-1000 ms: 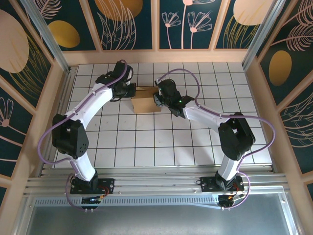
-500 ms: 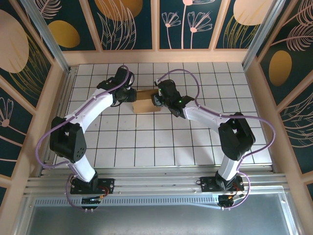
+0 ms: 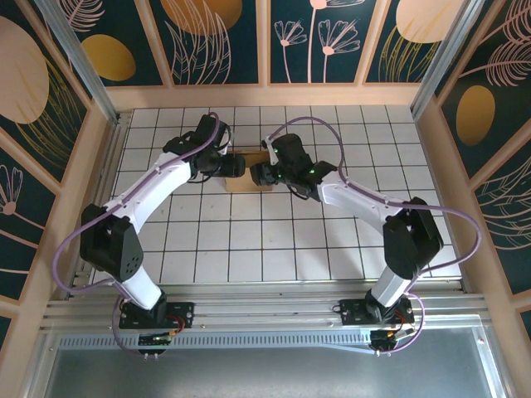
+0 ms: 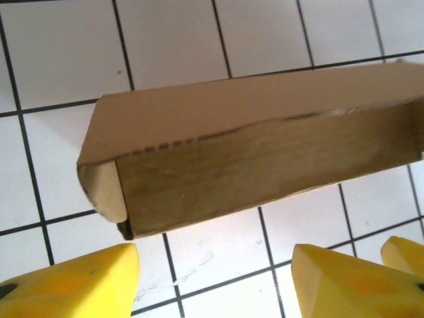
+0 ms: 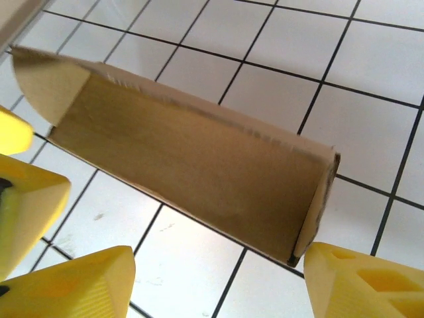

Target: Fold the paper box

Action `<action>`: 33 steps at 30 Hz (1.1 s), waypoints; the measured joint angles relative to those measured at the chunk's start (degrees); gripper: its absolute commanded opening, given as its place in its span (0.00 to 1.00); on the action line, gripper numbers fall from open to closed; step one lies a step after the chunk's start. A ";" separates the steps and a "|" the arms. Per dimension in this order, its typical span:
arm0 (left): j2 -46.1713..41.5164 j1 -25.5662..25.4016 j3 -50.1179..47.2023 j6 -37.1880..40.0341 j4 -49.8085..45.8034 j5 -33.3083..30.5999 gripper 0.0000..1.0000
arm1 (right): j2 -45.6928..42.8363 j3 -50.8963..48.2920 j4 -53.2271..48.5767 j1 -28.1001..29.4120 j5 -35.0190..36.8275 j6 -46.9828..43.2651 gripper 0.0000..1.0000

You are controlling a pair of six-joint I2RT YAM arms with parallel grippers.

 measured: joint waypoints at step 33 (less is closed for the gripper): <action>1.99 8.70 -1.73 -14.27 8.76 9.81 0.42 | 10.51 13.46 -8.66 -12.92 -26.08 24.63 0.34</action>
